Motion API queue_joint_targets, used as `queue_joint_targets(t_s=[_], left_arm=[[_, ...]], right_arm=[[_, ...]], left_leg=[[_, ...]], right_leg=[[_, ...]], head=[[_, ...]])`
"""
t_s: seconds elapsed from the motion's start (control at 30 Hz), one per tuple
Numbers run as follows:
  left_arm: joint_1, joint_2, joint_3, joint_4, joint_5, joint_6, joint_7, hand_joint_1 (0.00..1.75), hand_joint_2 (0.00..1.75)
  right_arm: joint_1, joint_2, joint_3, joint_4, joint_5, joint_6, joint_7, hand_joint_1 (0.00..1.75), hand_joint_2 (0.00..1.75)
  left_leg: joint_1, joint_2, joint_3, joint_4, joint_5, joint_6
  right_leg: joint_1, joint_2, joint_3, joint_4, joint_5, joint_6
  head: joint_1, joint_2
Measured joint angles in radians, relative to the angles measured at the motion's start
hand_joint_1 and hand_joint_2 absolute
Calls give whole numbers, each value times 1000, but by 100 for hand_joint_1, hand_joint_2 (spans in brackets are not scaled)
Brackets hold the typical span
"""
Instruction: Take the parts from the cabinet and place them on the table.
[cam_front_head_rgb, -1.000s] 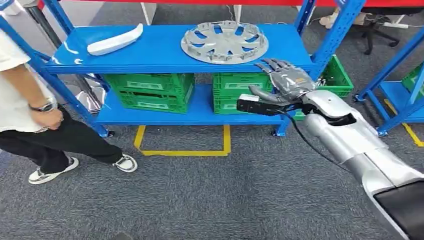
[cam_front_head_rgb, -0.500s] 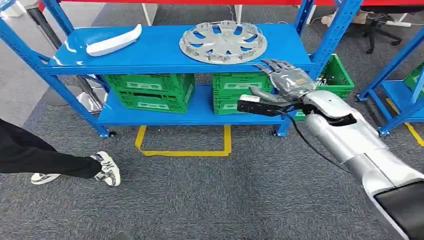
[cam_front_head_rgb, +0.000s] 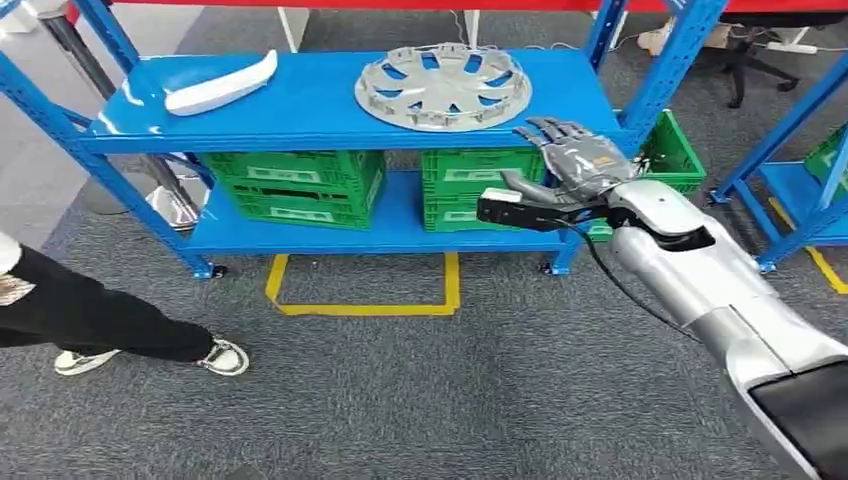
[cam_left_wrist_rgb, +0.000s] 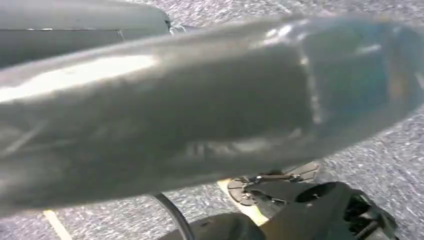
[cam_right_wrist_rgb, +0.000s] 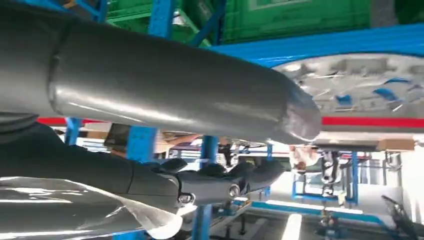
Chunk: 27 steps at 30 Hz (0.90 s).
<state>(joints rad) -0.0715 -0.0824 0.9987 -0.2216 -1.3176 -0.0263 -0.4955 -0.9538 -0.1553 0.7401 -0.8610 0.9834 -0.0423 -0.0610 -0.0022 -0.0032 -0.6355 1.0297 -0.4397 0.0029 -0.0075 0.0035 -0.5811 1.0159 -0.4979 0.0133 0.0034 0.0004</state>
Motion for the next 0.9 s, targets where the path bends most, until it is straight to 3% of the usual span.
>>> queue_joint_targets(t_s=[0.03, 0.07, 0.1, 0.2, 0.23, 0.27, 0.3, 0.37, 0.4, 0.43, 0.53, 0.6, 0.73, 0.8, 0.83, 0.87, 0.9], left_arm=[[0, 0, 0, 0, 0, 0, 0, 0, 0], [0, -2, 0, 0, 0, 0, 0, 0, 0], [-2, -2, 0, 0, 0, 0, 0, 0, 0], [-4, -2, 0, 0, 0, 0, 0, 0, 0], [-3, -2, 0, 0, 0, 0, 0, 0, 0], [-2, -2, 0, 0, 0, 0, 0, 0, 0], [-1, -3, 0, 0, 0, 0, 0, 0, 0], [0, -3, 0, 0, 0, 0, 0, 0, 0], [-1, -2, 0, 0, 0, 0, 1, 0, 0], [-3, -2, 0, 0, 0, 0, 1, 0, 0], [-3, -2, 0, 0, -1, 0, 6, 0, 0], [-3, 1, 0, 0, -1, 0, 8, 0, 0], [-3, 0, 0, 0, -1, 0, 8, 0, 0], [-3, -1, 0, 0, -1, 0, 8, 0, 0], [-3, -2, -1, 0, -2, 2, 11, 0, 0], [1, -2, 0, 0, -2, 3, 11, 0, 0], [1, -2, -1, 0, -2, 3, 11, 0, 0]], right_arm=[[-2, 0, -1, 0, 0, 0, 0, 0, 0], [-2, 0, -2, -1, 0, -1, 0, 0, 0], [-6, 0, -3, 0, -1, -1, 0, 0, 0], [3, -1, -3, 2, -1, 0, -1, 0, 0], [6, -2, -3, 3, -1, 0, -1, 0, 0], [8, -2, -3, 3, -1, 0, -1, 0, 0], [8, -2, -3, 4, -1, 0, -1, 0, 0], [6, -2, -5, 4, -1, 0, -1, 0, 0], [4, -2, -4, 5, -1, 0, -2, 0, 0], [3, -2, -3, 5, -1, 0, -3, 0, 0], [8, -3, -5, 5, 0, 0, -3, 0, 0], [8, -4, -9, 5, 1, 0, -3, 0, 0], [8, -4, -10, 5, 1, 0, -3, 0, 0], [6, -4, -10, 4, 1, 0, -3, 0, 0], [11, -4, -6, 5, 2, 1, -6, 0, 0], [18, -4, -6, 5, 3, 0, -10, 0, 0], [18, -4, -6, 5, 3, 0, -12, 0, 0]], left_leg=[[5, 0, 9, -15, 4, 6], [7, 0, 18, -24, 6, 9], [8, 1, 21, -26, 5, 14], [8, 1, 23, -26, -1, 23], [8, 0, 25, -25, -3, 23], [8, 0, 29, -25, -7, 22], [9, -1, 35, -24, -12, 20], [11, -1, 49, -19, -29, 10], [5, -2, 50, -14, -37, 2], [5, -3, 46, -6, -40, -3], [5, -1, 54, -10, -47, -13], [7, 0, 51, 2, -56, -20], [7, 0, 50, 8, -57, -21], [7, 1, 36, 43, -69, -25], [9, 1, -104, 287, -142, -30], [6, 1, -126, 255, -63, -20], [2, 1, -103, 175, 1, -12]], right_leg=[[1, 0, 4, -1, -5, 9], [-1, 0, -7, 11, -20, 11], [-1, 1, -31, 56, -44, 12], [-2, 0, -159, 284, -119, 18], [-2, 0, -186, 315, -114, 20], [-4, 0, -187, 297, -83, 22], [-5, -1, -165, 235, -34, 23], [-7, -6, -88, 61, 66, 24], [-3, -7, -61, 37, 46, 25], [-3, -4, -49, 7, 32, 13], [-3, -1, -45, 16, 24, -6], [-7, -1, -34, 12, 20, -13], [-7, 0, -32, 12, 18, -15], [-7, -1, -25, 12, 14, -22], [-2, 0, 3, 13, -6, -29], [0, 3, 29, 13, -26, -28], [0, 4, 41, 12, -35, -28]], head=[[1, 0], [2, 0], [5, 0], [6, 0], [5, 0], [5, 0], [5, 0], [5, 0], [5, 0], [6, 0], [3, 0], [2, 0], [1, 0], [-3, 0], [-5, 0], [-4, 0], [-4, 0]])
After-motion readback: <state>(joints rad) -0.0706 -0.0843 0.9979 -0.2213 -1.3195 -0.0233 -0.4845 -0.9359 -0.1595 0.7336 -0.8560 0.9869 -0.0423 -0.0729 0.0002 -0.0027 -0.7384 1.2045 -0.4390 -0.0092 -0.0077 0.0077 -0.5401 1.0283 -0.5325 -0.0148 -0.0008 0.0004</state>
